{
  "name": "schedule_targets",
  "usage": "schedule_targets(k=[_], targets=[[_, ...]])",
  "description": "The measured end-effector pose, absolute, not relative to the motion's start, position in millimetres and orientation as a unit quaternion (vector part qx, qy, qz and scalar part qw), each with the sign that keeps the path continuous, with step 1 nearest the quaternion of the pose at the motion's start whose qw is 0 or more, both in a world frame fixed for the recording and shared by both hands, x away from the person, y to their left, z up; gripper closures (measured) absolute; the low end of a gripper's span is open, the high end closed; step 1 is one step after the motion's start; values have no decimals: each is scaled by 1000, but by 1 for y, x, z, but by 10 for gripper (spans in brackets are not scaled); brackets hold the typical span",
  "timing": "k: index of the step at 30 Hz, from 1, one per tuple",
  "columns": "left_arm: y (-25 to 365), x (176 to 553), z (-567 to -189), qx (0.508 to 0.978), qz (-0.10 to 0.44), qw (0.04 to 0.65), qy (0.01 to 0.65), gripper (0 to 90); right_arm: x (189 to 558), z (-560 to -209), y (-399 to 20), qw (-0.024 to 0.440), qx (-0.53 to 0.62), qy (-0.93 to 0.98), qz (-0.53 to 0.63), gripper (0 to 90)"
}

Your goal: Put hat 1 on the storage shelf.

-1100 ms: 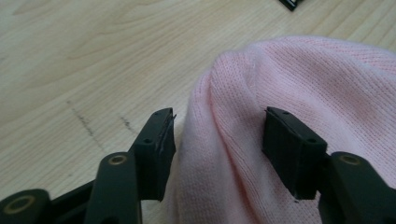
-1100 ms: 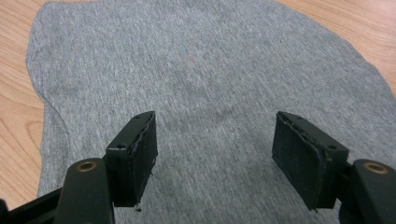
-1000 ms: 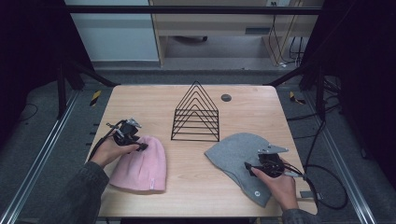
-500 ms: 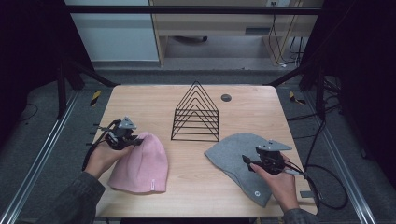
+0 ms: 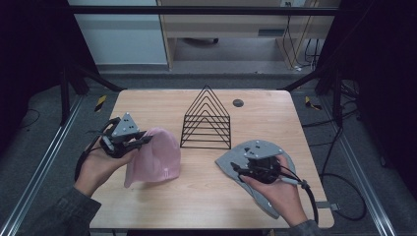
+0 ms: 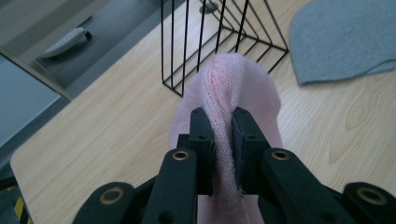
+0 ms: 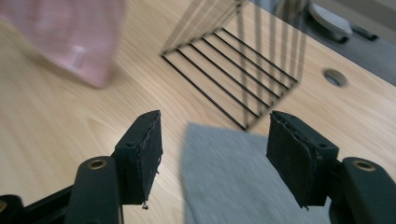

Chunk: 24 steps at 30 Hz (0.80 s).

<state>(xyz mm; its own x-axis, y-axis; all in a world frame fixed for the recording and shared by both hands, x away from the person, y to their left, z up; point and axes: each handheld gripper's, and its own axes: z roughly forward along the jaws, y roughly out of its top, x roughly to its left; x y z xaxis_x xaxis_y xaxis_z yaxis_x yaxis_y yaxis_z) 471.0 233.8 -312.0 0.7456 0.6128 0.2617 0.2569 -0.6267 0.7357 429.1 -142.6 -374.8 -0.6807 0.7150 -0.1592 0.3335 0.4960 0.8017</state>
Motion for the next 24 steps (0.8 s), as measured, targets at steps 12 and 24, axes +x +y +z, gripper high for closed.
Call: schedule_targets(k=[12, 24], targets=[[214, 469, -267, 858, 265, 379, 224, 799, 441, -372, -92, 215, 275, 848, 398, 392], [196, 469, -244, 849, 261, 409, 208, 798, 455, -375, -77, 187, 270, 853, 404, 445]])
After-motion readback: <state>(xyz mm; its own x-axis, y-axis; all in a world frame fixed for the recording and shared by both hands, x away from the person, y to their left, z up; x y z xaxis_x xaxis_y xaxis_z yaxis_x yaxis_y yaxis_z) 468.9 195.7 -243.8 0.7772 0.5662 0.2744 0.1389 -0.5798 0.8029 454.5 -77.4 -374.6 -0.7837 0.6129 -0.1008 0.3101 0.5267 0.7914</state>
